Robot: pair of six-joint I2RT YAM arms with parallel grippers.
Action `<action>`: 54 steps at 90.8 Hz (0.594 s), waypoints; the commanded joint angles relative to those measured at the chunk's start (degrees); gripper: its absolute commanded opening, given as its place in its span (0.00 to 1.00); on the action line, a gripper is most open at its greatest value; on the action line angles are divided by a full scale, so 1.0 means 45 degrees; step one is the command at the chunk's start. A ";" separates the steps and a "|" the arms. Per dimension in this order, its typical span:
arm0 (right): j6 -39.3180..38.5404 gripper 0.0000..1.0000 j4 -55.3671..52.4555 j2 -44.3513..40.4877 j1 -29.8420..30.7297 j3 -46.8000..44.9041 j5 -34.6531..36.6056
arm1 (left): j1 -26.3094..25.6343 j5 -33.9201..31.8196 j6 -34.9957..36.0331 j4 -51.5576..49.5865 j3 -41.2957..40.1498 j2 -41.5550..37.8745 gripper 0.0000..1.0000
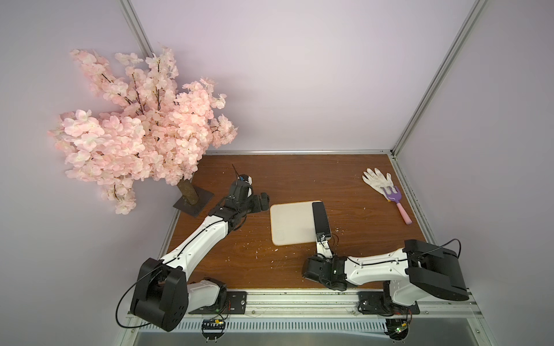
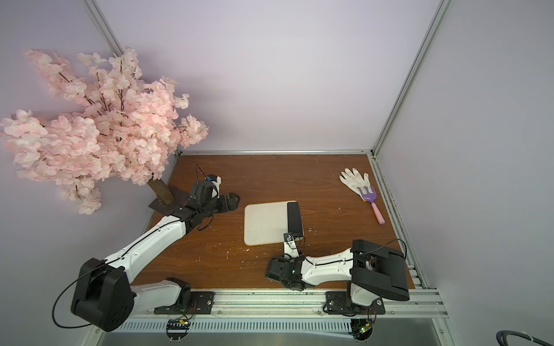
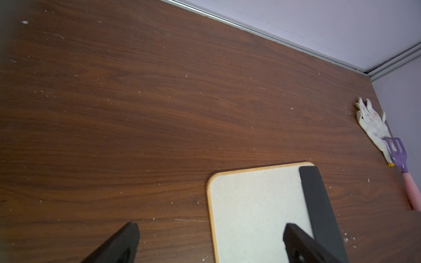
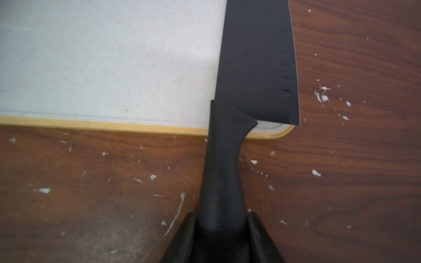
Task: Align the knife with the edge of the cutting board
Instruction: Adjust the knife at the edge of the cutting board.
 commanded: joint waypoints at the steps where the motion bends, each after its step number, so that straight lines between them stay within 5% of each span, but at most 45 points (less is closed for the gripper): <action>1: 0.0041 0.44 -0.0241 -0.0125 0.0107 0.0196 0.0509 | 0.0139 -0.0129 0.0160 0.0092 -0.0056 -0.0088 1.00; 24: -0.0120 0.58 -0.0231 -0.0247 0.0108 0.0215 0.0425 | 0.0163 -0.0149 0.0152 0.0094 -0.0044 -0.0071 1.00; 54: -0.1215 0.90 0.0446 -0.1653 0.0119 -0.0283 -0.0108 | 0.0248 -0.0198 0.0112 0.0093 -0.0036 -0.0200 1.00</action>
